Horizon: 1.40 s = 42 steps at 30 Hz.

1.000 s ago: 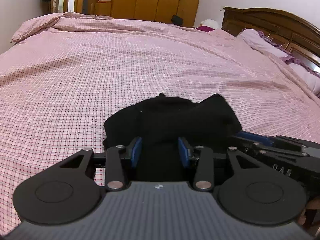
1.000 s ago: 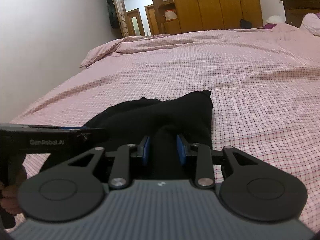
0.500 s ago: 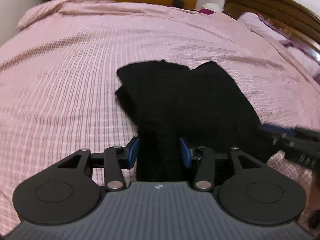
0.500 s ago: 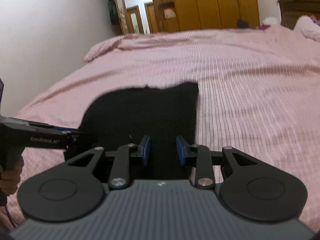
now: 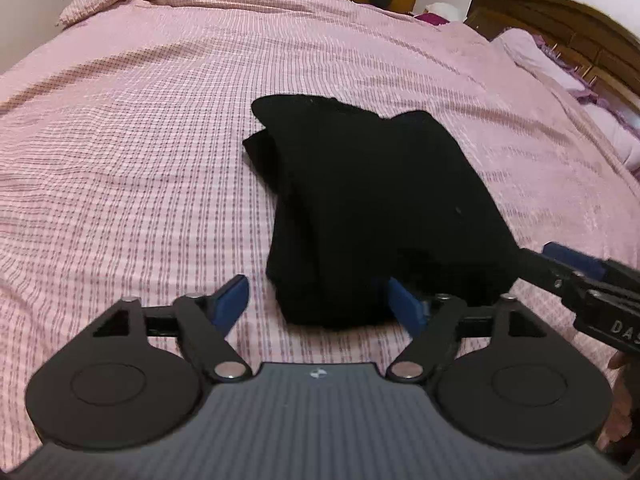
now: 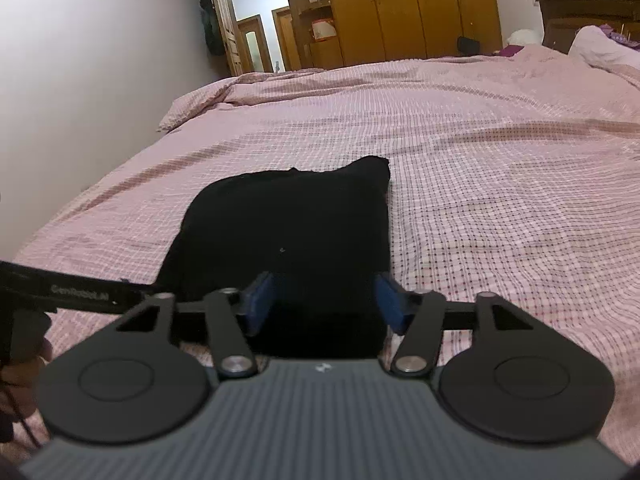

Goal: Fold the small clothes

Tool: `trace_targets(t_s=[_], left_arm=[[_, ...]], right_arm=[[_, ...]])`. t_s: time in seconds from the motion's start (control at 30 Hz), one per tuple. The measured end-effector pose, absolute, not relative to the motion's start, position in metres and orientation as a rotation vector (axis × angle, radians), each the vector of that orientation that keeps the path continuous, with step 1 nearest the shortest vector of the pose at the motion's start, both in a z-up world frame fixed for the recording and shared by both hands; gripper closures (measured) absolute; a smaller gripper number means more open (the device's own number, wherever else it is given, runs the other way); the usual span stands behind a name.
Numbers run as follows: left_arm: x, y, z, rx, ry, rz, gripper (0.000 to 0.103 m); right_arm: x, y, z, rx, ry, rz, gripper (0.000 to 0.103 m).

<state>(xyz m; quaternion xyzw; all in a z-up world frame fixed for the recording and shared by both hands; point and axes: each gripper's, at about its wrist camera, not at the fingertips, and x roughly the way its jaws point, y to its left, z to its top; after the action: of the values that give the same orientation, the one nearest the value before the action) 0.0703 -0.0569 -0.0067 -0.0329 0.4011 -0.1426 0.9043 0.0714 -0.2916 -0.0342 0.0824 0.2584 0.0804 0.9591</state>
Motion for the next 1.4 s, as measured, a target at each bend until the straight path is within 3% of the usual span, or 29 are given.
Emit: trace_targets(t_s=[0.1,0.4,1.4], left_arm=[[0.061,-0.061,-0.007,-0.042,0.84,-0.276,0.013],[0.055,-0.069,-0.015,-0.002,0.887,-0.247,0.01],[0.059,-0.077,-0.03,0.045,0.941,-0.225,0.009]], right_arm=[[0.063,-0.29,-0.036,0.157,0.547,0.14,0.034],[0.053,-0.287,-0.052,0.173,0.62,0.127,0.033],[0.057,-0.29,-0.066,0.228,0.657,0.116,0.033]])
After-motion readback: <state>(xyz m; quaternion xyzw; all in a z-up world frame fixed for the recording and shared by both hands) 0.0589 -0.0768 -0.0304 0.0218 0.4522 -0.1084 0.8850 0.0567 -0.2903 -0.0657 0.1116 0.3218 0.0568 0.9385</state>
